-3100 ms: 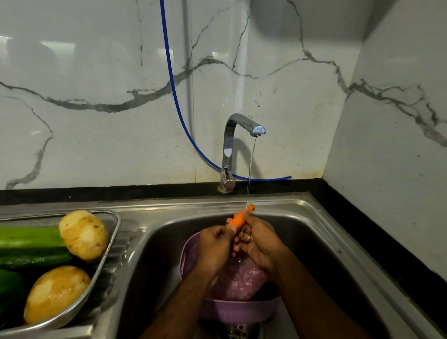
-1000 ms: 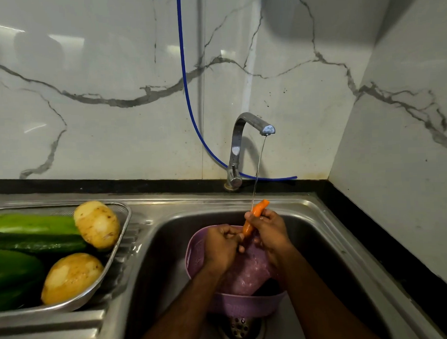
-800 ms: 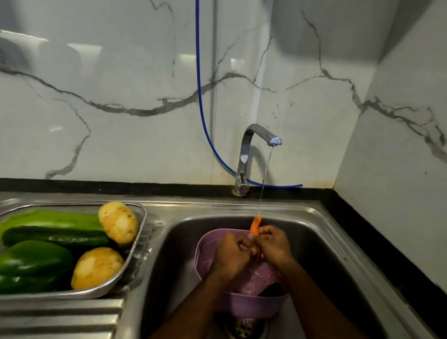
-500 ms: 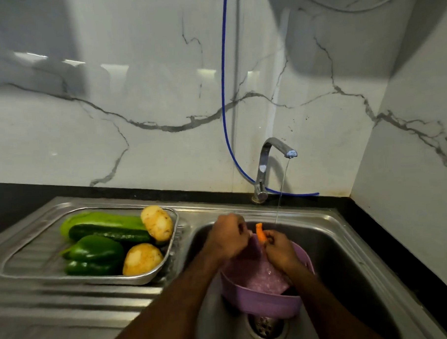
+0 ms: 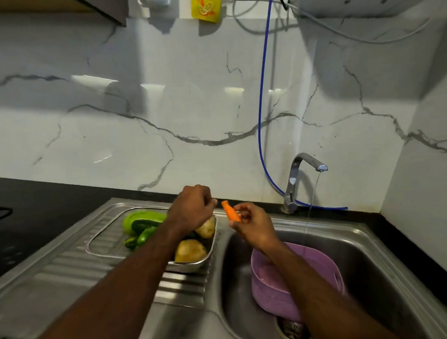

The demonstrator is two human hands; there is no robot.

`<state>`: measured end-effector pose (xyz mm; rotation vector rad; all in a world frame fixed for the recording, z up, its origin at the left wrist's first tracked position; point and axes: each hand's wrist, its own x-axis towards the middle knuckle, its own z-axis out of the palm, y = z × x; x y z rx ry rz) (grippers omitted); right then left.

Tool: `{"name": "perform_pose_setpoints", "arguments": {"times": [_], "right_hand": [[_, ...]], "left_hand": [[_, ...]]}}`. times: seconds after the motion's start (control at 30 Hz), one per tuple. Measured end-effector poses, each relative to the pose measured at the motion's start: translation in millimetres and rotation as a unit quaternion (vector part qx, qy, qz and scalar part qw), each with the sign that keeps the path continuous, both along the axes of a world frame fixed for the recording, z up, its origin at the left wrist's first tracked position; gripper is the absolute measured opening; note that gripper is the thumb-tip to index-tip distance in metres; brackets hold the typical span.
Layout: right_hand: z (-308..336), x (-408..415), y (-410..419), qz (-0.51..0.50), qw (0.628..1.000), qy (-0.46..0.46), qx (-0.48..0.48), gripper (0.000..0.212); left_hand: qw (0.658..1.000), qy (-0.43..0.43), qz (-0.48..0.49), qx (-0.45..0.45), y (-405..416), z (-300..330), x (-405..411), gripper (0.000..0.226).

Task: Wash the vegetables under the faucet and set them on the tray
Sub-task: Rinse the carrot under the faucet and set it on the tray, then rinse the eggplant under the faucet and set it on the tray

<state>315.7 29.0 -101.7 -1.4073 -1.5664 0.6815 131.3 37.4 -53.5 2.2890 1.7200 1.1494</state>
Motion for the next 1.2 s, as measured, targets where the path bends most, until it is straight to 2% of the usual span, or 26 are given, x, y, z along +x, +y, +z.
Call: {"name": "perform_pose_setpoints", "arguments": {"times": [0.13,0.27,0.4,0.47,0.57,0.7,0.87,1.03,1.2], "right_hand": [[17,-46,-1,0.043,0.994,-0.092,0.042,0.031],[22,-87,-3,0.078,0.983,-0.159,0.039,0.029],[18,-120,-5,0.062,0.952,-0.292,0.065,0.028],[14,-128,-5,0.037,0.943,-0.322,0.081,0.025],[13,-130,-3,0.029,0.939,-0.332,0.081,0.026],[15,-122,-2,0.052,0.951,-0.298,0.07,0.042],[22,-89,2,0.022,0.967,-0.23,0.107,0.016],[26,-32,9,-0.038,0.97,-0.227,0.071,0.015],[9,38,7,-0.077,0.97,-0.228,0.037,0.014]], "left_hand": [[0.999,0.025,0.043,-0.02,-7,0,-52,0.023],[0.998,0.015,0.049,-0.046,-14,-9,-89,0.032],[0.996,0.022,0.07,-0.058,-17,-14,-112,0.026],[0.995,0.022,0.073,-0.061,-17,-17,-119,0.025],[0.996,0.023,0.069,-0.06,-16,-20,-123,0.024],[0.996,0.015,0.068,-0.052,-14,-16,-114,0.024],[0.999,0.008,0.041,-0.024,-10,2,-76,0.022],[1.0,0.013,-0.01,-0.006,2,15,-14,0.024],[0.997,0.01,-0.071,-0.025,16,0,67,0.024]]}}
